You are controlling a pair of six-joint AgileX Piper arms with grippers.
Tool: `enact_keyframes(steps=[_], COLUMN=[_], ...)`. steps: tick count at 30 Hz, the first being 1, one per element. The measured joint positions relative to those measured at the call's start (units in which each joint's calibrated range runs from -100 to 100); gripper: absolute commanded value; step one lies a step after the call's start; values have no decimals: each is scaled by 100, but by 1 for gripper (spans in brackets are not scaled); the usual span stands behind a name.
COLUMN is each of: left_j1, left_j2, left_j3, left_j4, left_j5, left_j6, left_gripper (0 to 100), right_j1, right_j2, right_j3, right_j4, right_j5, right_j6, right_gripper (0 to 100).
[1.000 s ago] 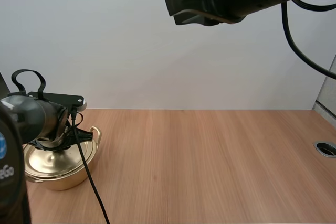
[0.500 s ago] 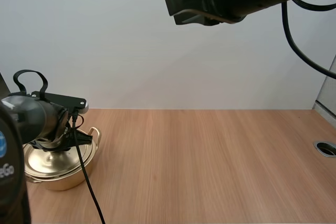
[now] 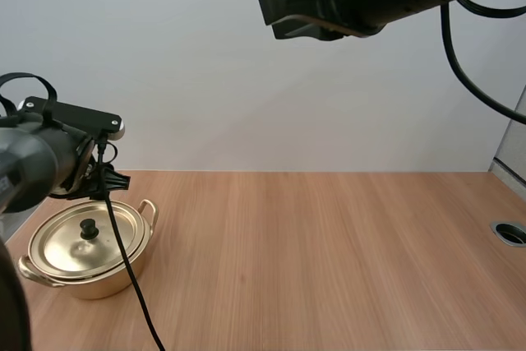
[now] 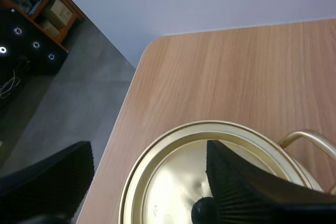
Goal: Open the pot, put the car inside, and close it
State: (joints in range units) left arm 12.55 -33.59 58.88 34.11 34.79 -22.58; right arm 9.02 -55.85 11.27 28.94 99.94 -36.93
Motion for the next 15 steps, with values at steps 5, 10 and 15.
enact_keyframes(steps=[5, 10, 15], left_j1=[0, 0, 0], left_j2=[29, 56, 264], left_j3=[0, 0, 0], left_j4=[0, -360, -1032], left_j5=[287, 477, 748], left_j6=[29, 107, 500], left_gripper=[100, 90, 83], right_j1=[0, 0, 0], right_j2=[0, 0, 0], right_j3=[0, 0, 0], right_j4=[0, 0, 0], right_j5=[0, 0, 0], right_j6=[0, 0, 0], right_gripper=[0, 0, 0])
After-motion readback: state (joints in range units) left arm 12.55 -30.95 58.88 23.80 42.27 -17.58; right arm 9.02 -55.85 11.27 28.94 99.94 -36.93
